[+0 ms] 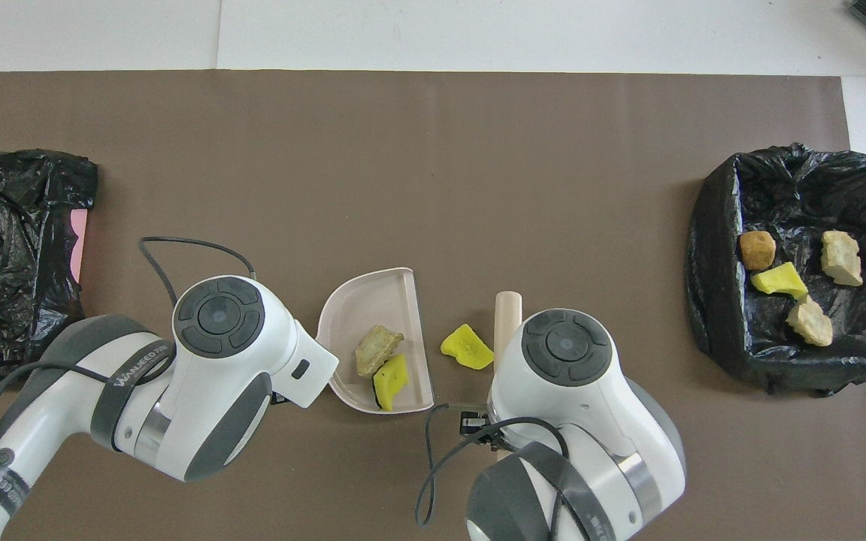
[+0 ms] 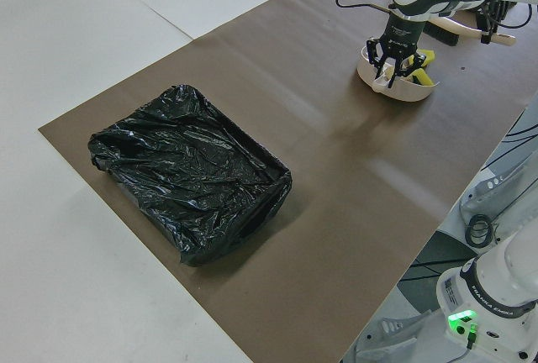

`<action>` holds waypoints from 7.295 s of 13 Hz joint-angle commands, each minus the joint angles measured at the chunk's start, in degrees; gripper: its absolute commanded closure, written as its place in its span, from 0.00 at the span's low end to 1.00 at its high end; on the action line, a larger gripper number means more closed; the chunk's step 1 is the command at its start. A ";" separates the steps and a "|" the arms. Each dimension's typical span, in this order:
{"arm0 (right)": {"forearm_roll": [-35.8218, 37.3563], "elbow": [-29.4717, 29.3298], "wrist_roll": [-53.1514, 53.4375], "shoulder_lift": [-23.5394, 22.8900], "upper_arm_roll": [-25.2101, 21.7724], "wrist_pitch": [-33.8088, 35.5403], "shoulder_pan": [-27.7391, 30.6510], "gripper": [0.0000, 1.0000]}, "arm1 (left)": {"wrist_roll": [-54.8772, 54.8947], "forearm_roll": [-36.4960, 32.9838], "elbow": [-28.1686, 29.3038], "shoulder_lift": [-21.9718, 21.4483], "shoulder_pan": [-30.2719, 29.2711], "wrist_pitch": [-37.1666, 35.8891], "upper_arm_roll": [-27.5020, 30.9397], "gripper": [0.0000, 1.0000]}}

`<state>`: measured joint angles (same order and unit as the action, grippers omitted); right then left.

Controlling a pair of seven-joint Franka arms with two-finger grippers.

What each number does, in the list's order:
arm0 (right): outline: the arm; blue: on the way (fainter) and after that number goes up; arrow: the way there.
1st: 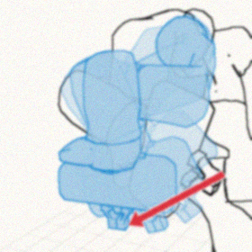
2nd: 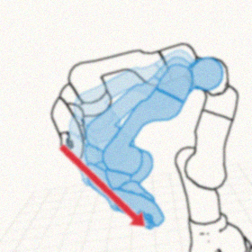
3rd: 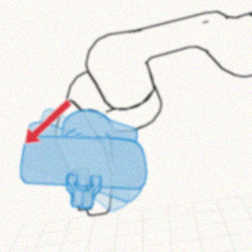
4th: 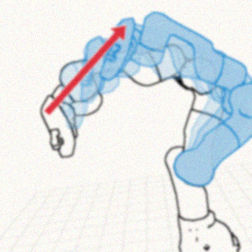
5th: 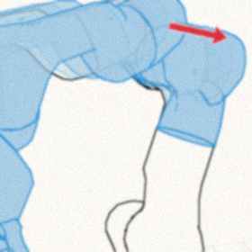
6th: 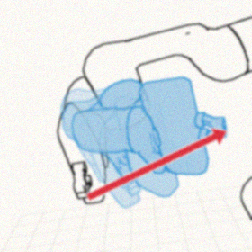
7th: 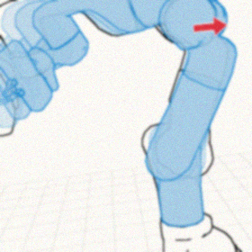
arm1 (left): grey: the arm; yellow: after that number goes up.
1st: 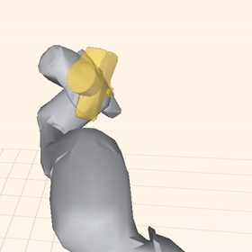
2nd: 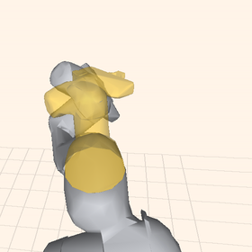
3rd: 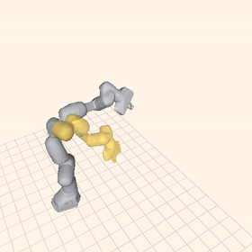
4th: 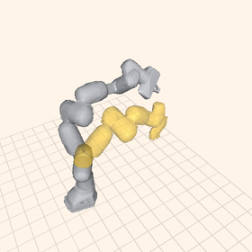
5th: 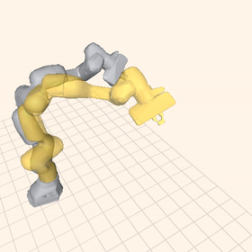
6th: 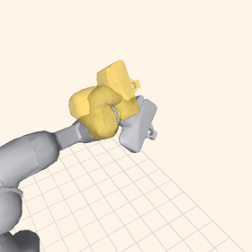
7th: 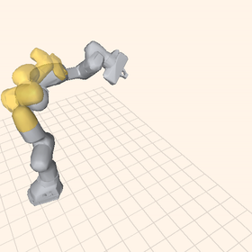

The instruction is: Sweep and dump trash in bin

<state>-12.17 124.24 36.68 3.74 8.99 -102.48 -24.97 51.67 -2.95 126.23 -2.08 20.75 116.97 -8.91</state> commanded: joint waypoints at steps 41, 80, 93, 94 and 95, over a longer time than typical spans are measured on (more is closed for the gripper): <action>-6.98 -3.65 8.24 -11.65 3.75 -16.00 -18.18 1.00 | 21.86 6.83 -26.20 -3.39 -48.87 -22.40 6.78 1.00; 15.61 -36.69 -38.26 -3.99 3.58 15.99 35.94 0.00 | -6.45 -10.42 -34.48 -0.47 -24.11 -32.51 6.53 1.00; 11.03 -36.87 -36.59 -3.91 -14.70 17.49 26.82 0.00 | -64.74 5.67 -23.75 4.25 8.93 -9.68 6.53 1.00; 10.85 -36.87 -36.59 -3.91 -14.62 17.40 26.82 0.00 | -67.99 5.67 -23.75 7.06 10.61 -6.61 6.53 1.00; 10.85 -36.87 -36.59 -3.91 -14.62 17.31 26.73 0.00 | -69.85 5.67 -23.75 10.92 11.93 -2.75 6.53 1.00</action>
<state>-0.08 88.68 0.53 0.52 -5.10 -86.49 2.29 -14.56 1.92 102.72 3.39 29.47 108.65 -3.59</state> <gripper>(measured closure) 0.000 0.678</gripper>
